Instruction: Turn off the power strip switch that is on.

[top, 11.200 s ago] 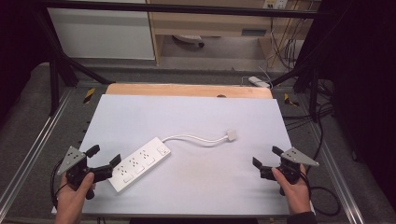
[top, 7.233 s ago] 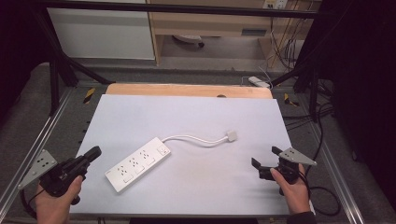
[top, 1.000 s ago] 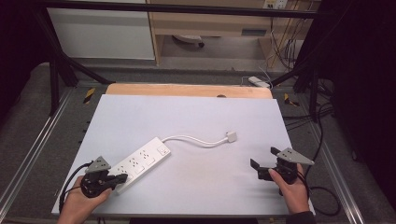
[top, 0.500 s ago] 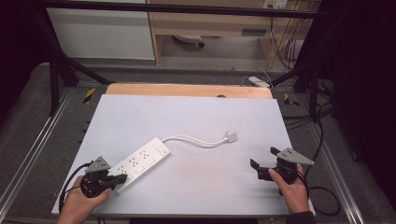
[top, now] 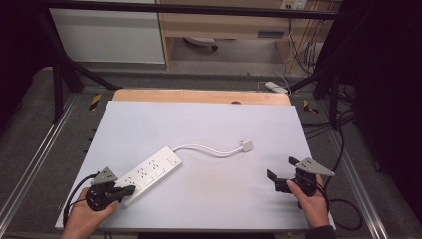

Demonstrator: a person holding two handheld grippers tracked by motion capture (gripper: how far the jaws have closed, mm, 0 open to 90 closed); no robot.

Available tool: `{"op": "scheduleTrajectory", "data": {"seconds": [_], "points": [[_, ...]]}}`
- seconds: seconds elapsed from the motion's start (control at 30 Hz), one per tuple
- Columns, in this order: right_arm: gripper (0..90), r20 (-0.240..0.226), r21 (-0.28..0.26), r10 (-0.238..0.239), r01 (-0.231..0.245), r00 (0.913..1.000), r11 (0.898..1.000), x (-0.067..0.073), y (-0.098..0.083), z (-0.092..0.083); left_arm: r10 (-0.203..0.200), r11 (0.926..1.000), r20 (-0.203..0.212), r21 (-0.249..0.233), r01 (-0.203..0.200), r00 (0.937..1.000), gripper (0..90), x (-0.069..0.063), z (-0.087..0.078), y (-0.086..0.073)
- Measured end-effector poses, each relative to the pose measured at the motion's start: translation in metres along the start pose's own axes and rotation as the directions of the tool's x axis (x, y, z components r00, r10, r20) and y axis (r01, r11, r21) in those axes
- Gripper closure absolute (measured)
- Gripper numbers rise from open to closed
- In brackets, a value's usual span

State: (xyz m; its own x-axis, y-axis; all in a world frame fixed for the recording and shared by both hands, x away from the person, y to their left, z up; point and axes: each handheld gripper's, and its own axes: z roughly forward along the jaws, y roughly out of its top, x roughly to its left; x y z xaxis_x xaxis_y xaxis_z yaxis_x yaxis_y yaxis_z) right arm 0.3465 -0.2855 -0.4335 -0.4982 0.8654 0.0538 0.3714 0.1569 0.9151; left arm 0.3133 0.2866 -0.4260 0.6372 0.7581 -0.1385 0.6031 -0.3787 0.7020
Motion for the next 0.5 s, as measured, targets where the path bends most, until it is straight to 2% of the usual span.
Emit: {"op": "scheduleTrajectory", "data": {"seconds": [0.5], "points": [[2.4,-0.002,0.001,-0.003,0.003,1.0,1.0,0.0004,0.0001,0.0006,0.012,0.9999,0.0,-0.011,-0.012,0.9999,90.0,-0.0016,0.0017,0.0006]]}}
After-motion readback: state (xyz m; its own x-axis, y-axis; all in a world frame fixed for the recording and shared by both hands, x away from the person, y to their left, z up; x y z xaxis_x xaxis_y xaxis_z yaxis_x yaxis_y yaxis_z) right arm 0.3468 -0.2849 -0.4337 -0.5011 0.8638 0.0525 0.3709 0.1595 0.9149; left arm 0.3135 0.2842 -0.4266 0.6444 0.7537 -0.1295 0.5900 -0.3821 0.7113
